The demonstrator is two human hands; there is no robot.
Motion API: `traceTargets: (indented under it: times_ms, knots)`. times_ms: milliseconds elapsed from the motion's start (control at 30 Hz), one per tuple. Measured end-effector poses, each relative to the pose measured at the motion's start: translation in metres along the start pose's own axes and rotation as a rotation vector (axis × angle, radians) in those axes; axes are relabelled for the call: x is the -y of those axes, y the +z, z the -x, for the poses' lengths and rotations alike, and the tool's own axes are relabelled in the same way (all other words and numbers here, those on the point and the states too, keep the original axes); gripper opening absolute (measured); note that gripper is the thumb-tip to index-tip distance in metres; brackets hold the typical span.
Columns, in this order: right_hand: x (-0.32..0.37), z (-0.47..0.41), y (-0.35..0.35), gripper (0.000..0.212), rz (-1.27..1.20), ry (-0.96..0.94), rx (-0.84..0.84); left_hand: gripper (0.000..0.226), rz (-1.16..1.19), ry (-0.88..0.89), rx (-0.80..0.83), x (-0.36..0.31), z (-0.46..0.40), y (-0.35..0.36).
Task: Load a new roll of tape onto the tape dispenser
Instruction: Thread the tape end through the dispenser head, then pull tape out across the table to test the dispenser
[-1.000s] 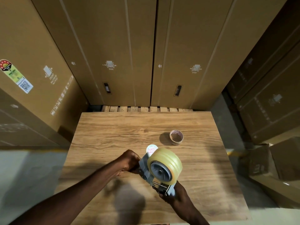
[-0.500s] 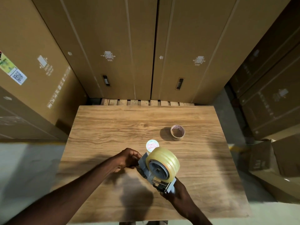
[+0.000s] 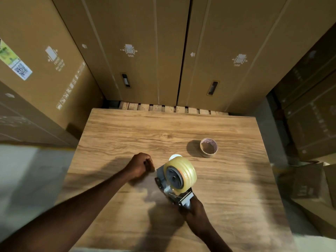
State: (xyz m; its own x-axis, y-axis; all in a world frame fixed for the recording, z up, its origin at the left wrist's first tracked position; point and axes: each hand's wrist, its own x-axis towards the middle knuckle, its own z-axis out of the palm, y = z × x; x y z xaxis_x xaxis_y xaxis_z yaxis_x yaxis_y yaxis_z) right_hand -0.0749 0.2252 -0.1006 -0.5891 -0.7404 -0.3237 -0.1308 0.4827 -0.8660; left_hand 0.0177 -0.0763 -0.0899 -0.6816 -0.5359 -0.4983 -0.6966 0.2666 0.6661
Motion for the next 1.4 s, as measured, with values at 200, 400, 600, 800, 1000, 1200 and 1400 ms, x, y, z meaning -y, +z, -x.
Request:
traceTargets:
  times_ms: [200,400,600,800,1000,1200,1400]
  knots:
    - [0.015,-0.018,0.009,0.04,0.006,-0.117,-0.02,0.004,0.135,0.043,-0.349,0.021,0.023,0.018]
    - [0.024,-0.04,0.024,0.037,0.067,-0.173,-0.009,0.007,-0.026,-0.03,-0.5,0.041,0.024,0.021]
    - [-0.019,-0.028,0.028,0.036,0.182,-0.069,-0.03,0.006,0.004,-0.039,-0.487,0.048,0.036,0.033]
    - [-0.024,-0.024,0.011,0.039,0.227,-0.027,0.0,0.051,-0.494,0.202,-0.448,0.057,0.042,0.036]
    - [-0.021,-0.023,0.016,0.031,0.278,0.008,0.071,0.073,-0.764,0.21,-0.257,0.062,0.032,0.047]
    - [-0.014,-0.026,0.011,0.017,0.343,0.041,0.08,0.081,-0.741,0.185,-0.258,0.082,0.053,0.086]
    - [-0.008,-0.025,0.006,0.01,0.34,0.007,0.123,0.084,-0.738,0.189,-0.272,0.08,0.057,0.086]
